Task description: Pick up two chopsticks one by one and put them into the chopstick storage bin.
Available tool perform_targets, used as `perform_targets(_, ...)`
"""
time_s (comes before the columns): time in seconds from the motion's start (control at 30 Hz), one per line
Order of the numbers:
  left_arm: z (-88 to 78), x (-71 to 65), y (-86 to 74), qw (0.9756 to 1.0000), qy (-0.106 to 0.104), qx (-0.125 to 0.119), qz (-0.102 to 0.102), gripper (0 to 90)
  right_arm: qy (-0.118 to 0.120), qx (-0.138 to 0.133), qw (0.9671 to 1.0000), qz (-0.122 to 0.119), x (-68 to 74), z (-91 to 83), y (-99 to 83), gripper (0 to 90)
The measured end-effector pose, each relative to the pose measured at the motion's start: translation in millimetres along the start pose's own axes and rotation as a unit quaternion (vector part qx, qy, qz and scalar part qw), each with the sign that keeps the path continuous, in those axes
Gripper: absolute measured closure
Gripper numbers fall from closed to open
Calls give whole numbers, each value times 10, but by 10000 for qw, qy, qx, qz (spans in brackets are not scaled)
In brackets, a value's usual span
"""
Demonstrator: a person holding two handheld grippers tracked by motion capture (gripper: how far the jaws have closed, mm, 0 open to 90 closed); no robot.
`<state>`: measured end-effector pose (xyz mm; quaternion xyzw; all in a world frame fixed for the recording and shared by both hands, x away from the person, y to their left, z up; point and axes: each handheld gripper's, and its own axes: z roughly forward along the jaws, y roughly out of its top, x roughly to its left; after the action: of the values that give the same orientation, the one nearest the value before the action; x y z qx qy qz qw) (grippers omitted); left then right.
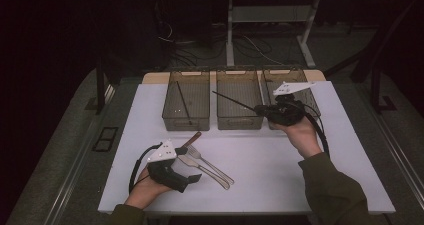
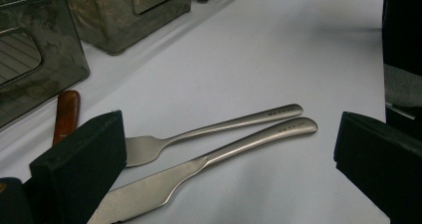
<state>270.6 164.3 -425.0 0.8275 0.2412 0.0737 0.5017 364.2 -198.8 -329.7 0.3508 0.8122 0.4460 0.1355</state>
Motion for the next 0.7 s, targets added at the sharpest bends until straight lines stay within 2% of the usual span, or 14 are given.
perform_targets(0.7,-16,-4,11,10000,-37,-12,13,0,-103,304,9994,-107,175,617,464,856)
